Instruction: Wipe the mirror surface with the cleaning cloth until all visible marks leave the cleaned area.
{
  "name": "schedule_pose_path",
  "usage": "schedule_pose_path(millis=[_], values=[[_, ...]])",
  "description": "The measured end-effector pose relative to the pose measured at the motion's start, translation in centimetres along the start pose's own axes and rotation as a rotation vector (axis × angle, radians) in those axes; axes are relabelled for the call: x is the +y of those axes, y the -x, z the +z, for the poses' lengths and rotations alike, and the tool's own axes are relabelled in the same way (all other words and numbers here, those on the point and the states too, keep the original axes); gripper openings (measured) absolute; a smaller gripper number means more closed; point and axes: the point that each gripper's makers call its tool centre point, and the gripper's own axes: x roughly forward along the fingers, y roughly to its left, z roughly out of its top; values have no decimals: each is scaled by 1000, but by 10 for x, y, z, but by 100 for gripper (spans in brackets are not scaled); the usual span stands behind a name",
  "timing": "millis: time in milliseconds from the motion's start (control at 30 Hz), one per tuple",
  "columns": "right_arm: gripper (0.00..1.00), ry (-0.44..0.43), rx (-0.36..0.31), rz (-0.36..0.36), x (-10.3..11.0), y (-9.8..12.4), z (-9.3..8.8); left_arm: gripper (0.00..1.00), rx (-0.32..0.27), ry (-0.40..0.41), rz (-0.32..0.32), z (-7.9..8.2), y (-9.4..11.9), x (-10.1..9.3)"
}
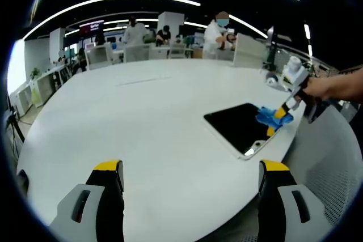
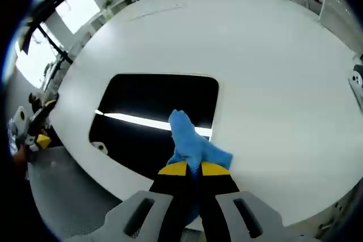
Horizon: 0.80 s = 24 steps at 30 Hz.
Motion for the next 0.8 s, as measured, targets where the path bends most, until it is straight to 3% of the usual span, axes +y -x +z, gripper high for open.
schedule_pose_path(millis=[300,800], values=[[1,-20,3,-9,7,-2,2,99,1,-2,-8,0,-1,-2],[1,51,38,46,78,-20,14,99,-1,3,-14,0,0,-2]])
